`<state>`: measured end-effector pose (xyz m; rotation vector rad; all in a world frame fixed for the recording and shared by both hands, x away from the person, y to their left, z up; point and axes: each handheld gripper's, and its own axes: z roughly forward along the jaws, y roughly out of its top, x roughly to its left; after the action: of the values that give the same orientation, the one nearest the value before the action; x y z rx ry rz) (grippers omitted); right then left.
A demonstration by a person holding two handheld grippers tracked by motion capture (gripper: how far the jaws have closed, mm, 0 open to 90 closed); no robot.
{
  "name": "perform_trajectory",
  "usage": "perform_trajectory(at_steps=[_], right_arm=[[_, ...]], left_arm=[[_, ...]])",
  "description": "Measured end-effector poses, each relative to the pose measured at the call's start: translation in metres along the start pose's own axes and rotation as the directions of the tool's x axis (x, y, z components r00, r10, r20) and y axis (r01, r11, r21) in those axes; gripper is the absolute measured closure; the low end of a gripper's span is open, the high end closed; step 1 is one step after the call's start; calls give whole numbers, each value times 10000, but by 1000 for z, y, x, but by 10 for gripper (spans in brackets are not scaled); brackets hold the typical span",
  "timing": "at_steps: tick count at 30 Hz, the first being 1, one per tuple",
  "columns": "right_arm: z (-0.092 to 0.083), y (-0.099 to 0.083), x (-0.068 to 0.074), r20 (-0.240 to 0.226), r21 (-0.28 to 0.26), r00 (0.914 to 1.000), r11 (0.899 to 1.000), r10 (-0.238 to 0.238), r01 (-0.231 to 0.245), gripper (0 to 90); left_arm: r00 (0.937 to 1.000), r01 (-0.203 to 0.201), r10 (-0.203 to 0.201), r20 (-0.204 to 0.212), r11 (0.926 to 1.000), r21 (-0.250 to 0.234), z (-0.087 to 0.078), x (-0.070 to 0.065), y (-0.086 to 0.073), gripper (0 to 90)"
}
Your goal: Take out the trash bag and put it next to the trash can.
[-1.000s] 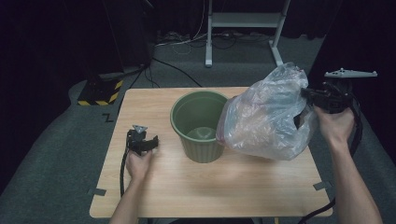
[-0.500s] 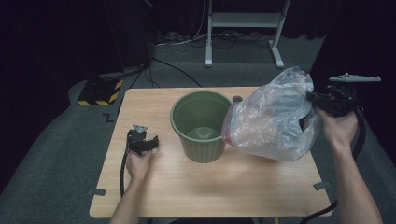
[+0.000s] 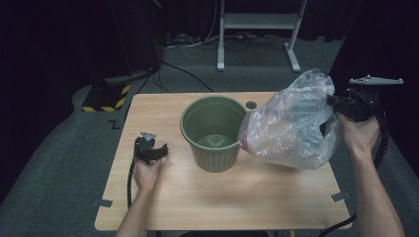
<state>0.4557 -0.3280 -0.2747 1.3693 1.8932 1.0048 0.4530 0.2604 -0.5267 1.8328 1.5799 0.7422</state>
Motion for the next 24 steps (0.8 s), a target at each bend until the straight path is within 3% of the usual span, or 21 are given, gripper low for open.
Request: perform_trajectory(at_steps=[5,11,24], right_arm=[[-4,-2,-9,343,60,9993,9998,163,-165,898],[-6,-3,-8,279,-11,9995,9999,154,-153,897],[29,-5,26,-786,153,9966,9996,-243,256,898]], left_arm=[[10000,19,-19,-2,10000,-12,0,0,0,297],[10000,29,-29,1,10000,-18,0,0,0,297],[10000,35,-35,11,10000,-14,0,0,0,297]])
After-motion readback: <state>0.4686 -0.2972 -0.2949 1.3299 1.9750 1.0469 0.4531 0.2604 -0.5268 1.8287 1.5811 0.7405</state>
